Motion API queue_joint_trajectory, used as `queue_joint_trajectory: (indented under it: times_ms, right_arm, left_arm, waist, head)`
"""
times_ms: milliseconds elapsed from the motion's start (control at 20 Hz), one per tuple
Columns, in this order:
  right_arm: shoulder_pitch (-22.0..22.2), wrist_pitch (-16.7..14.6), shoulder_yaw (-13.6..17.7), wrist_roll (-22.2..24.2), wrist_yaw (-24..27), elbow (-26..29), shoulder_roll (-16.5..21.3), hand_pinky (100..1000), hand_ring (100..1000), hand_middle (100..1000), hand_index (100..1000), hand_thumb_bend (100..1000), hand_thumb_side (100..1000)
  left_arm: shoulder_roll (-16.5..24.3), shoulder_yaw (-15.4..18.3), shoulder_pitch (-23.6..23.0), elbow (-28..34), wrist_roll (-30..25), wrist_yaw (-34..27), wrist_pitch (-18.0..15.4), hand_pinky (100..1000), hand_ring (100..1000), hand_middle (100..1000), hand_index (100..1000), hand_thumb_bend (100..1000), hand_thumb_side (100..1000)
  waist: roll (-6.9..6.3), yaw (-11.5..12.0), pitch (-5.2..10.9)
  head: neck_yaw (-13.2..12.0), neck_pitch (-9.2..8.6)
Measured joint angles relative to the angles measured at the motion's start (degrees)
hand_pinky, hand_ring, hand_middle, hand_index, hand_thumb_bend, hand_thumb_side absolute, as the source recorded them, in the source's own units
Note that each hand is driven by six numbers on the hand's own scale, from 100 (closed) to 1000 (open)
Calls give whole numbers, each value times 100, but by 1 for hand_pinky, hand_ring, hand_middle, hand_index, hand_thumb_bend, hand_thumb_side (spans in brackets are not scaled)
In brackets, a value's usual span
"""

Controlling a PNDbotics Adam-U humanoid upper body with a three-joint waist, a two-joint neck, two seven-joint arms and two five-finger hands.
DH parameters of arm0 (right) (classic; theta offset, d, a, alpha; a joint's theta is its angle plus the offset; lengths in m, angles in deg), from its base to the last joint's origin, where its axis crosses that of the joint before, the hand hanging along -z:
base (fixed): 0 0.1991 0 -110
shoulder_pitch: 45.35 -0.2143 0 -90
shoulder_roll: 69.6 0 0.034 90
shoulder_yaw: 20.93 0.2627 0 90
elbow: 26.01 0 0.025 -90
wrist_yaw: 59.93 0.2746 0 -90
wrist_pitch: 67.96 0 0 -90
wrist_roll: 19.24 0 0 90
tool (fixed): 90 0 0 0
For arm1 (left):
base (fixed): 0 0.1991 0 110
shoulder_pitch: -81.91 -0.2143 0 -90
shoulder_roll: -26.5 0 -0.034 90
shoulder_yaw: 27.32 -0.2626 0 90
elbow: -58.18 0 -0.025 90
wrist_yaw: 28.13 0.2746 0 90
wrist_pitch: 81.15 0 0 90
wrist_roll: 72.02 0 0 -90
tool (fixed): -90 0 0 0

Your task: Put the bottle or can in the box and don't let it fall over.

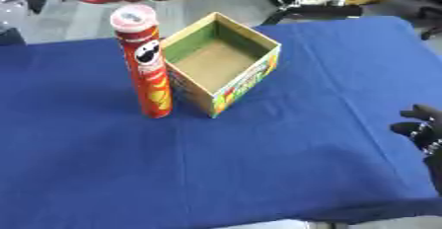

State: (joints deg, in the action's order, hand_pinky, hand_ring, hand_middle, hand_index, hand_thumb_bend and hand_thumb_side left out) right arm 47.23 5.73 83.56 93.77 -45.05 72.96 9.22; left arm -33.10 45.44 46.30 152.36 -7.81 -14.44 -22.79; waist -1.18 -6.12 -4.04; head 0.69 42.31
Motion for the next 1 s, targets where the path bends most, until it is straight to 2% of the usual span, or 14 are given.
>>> queue_joint_trajectory:
  times_ms: [150,400,550,900,1000]
  right_arm:
    - [41,-1,-13,24,0,-24,1,779,674,722,818,100,665]
    - [47,8,-50,60,0,-34,1,780,674,722,818,100,666]
    - [45,17,-73,73,0,-57,1,780,674,722,818,100,666]
    - [45,9,-77,84,0,-59,1,780,674,722,819,100,666]
    - [45,10,-77,89,0,-59,1,780,674,722,819,100,665]
  left_arm:
    - [-536,-177,319,-786,-453,429,-194,961,914,892,1000,100,286]
    - [-1084,-196,486,-1698,-597,1004,-72,958,919,891,1000,100,288]
    - [-1218,-191,515,-1985,-601,1239,-69,949,922,893,1000,100,291]
    - [-1269,-193,515,-2232,-676,1407,6,960,946,905,1000,100,407]
    - [-1274,-193,515,-2273,-723,1437,54,966,946,907,1000,100,392]
  waist:
    - [23,-62,32]
    - [24,-102,49]
    - [24,-115,50]
    - [24,-119,52]
    - [25,-119,52]
  head:
    - [-9,43]
    - [-46,51]
    - [-62,51]
    - [-62,51]
    - [-62,51]
